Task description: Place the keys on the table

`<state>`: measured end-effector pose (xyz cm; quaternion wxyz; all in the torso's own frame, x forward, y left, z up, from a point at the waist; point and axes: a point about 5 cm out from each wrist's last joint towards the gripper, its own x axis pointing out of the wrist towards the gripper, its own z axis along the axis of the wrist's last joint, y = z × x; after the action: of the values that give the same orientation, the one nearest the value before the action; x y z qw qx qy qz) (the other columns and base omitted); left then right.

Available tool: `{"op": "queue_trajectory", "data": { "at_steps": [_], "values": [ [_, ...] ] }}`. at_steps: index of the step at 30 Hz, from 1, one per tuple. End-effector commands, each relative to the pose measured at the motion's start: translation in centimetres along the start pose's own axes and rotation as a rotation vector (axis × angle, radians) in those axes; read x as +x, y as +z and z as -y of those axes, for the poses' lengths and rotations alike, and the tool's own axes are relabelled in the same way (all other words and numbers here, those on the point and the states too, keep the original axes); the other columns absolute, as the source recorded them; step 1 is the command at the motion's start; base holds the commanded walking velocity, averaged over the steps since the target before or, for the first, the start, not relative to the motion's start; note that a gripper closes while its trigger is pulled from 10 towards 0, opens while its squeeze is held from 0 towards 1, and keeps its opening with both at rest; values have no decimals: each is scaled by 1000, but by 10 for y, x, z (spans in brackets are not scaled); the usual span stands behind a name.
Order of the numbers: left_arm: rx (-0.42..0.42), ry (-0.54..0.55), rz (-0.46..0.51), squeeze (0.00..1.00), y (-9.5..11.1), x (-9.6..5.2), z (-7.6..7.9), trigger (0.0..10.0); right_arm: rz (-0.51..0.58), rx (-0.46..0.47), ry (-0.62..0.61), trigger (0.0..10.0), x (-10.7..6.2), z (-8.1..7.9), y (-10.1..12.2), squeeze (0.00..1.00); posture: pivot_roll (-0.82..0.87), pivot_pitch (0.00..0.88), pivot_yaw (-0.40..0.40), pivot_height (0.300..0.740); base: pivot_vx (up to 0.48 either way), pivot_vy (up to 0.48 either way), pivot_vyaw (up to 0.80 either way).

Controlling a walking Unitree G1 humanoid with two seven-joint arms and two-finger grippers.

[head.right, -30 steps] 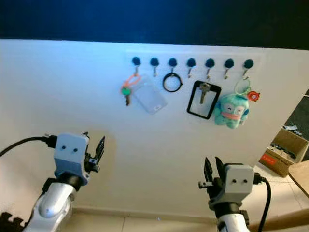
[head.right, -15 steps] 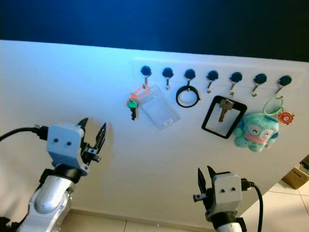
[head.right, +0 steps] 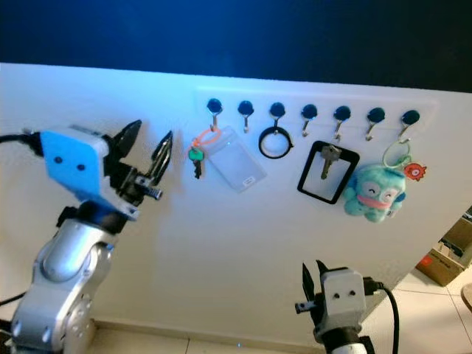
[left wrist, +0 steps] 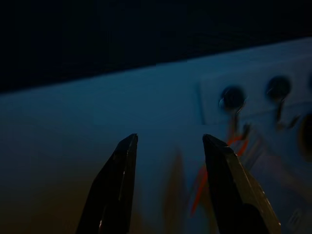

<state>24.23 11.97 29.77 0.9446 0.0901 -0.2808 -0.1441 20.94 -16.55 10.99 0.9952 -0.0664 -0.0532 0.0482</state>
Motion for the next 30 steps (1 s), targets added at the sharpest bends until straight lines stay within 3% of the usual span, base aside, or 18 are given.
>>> {"op": "queue_trajectory", "data": {
  "at_steps": [1, 7, 12, 15, 20, 25, 27, 28, 30],
  "values": [
    [3, -18, -57, 0, -8, 5, 7, 10000, 0, 5, -21, 10000, 1, 1, -2, 0, 67, 123, -2, 740, 0, 0, 0],
    [-36, -18, -75, 0, -11, 18, 15, 10000, 41, 0, -59, 10000, 9, 8, 6, 0, 46, 115, 12, 740, 0, 0, 0],
    [-31, -39, -84, 0, -14, 13, 17, 10000, 44, -2, -64, 10000, 9, 8, 7, 0, 42, 111, 18, 740, 0, 0, 0],
    [-52, -16, -132, 0, -23, -1, 10, 10000, 38, 0, -70, 10000, 7, 8, 4, 0, 43, 110, 20, 740, 0, 0, 0],
    [-36, 46, -171, 0, -29, -8, 0, 10000, 29, 1, -61, 10000, 7, 7, 2, 0, 56, 109, 11, 740, 0, 0, 0],
    [-17, 158, -238, 0, -41, -24, -15, 10000, 5, -3, -39, 10000, 7, 5, -5, 0, 60, 107, 7, 740, 0, 0, 0],
    [-36, 243, -324, 0, -57, -47, -25, 10000, -37, -7, -20, 10000, 1, 4, -15, 0, 61, 109, 5, 740, 0, 0, 0],
    [-36, 243, -324, 0, -57, -47, -25, 10000, -37, -7, -20, 10000, 1, 4, -15, 0, 61, 109, 5, 740, 0, 0, 0],
    [-63, 332, -424, 0, -74, -69, -35, 10000, -80, -9, -6, 10000, -5, 3, -26, 0, 68, 113, 0, 740, 0, 0, 0]
  ]
}}
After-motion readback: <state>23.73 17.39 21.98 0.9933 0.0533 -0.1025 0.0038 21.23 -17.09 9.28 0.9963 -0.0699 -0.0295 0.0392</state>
